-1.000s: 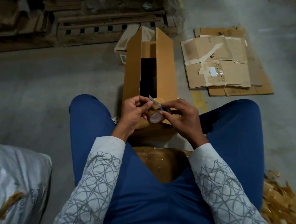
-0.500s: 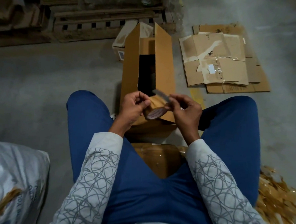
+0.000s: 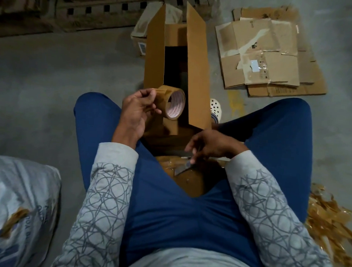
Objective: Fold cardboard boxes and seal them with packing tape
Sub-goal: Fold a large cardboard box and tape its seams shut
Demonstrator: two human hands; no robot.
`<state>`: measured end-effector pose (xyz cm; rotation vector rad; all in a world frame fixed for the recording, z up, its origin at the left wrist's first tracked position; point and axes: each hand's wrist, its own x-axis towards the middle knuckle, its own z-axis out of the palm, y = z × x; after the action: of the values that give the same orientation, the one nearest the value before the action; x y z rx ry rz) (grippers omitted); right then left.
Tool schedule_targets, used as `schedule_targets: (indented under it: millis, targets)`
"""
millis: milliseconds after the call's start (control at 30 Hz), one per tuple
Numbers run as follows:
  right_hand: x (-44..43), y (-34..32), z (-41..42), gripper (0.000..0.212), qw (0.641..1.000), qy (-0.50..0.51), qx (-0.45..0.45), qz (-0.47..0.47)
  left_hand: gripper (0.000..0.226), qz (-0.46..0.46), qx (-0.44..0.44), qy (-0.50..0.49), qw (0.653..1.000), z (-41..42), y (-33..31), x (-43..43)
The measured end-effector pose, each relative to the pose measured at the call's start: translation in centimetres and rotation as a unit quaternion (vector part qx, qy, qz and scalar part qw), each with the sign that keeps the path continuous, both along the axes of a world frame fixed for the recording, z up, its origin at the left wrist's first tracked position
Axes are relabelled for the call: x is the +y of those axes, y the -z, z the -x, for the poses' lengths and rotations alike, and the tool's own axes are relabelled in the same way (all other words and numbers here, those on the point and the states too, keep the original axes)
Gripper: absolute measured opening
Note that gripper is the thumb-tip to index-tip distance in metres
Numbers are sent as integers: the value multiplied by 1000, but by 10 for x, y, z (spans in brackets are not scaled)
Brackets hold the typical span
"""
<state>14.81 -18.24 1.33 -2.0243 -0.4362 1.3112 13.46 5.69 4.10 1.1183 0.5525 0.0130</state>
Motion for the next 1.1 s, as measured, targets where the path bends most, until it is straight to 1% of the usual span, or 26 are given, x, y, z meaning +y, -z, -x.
schedule_targets:
  millis: [67, 100, 200, 233, 267, 333, 400, 467, 500, 533, 633, 733, 867, 933, 967, 1033, 1100]
  targets:
    - [10, 4, 4, 42, 998, -54, 2, 35, 7, 6, 6, -2, 1000, 0, 0, -2]
    - [12, 5, 4, 44, 997, -64, 9, 40, 6, 1, 9, -4, 1000, -1, 0, -3]
    - [8, 1, 4, 45, 997, -45, 13, 54, 6, 1, 13, -13, 1000, -2, 2, -5]
    - [4, -1, 3, 45, 997, -34, -17, 60, 6, 12, 12, -12, 1000, -1, 3, -6]
    - [1, -2, 1, 46, 996, -15, -68, 58, 7, 23, 11, -7, 1000, 0, 3, -7]
    - [-3, -2, -3, 48, 982, 65, -179, 9, 11, 20, 17, 13, 1000, 1, 4, -12]
    - [2, -1, -5, 51, 949, 155, -263, -80, 13, 7, 22, 38, 999, 2, 4, -17]
    - [13, 4, -7, 63, 907, 210, -337, -138, 11, 5, 18, 62, 998, 1, 3, -21]
    - [20, 6, -7, 71, 894, 223, -361, -145, 11, 9, 14, 75, 997, 0, 3, -22]
    - [25, 9, -6, 78, 889, 230, -369, -142, 11, 15, 11, 90, 996, 1, 2, -22]
    - [35, 11, -3, 89, 894, 252, -342, -143, 9, 29, 5, 138, 990, 3, 0, -24]
    - [40, 10, 1, 87, 891, 275, -314, -178, 4, 51, 0, 145, 988, 5, -3, -25]
    - [42, 12, 6, 75, 878, 306, -286, -233, 10, 108, -11, 121, 987, 7, -5, -23]
    - [40, 7, 6, 70, 867, 316, -287, -258, 12, 132, -13, 112, 985, 6, -7, -21]
    - [38, 4, 4, 66, 860, 311, -307, -263, 12, 144, -13, 105, 984, 5, -7, -19]
    - [33, 0, 1, 59, 840, 289, -383, -254, 14, 165, -5, 89, 982, 3, -7, -15]
    - [25, 0, -4, 57, 817, 261, -454, -242, 16, 172, 3, 81, 982, 2, -5, -12]
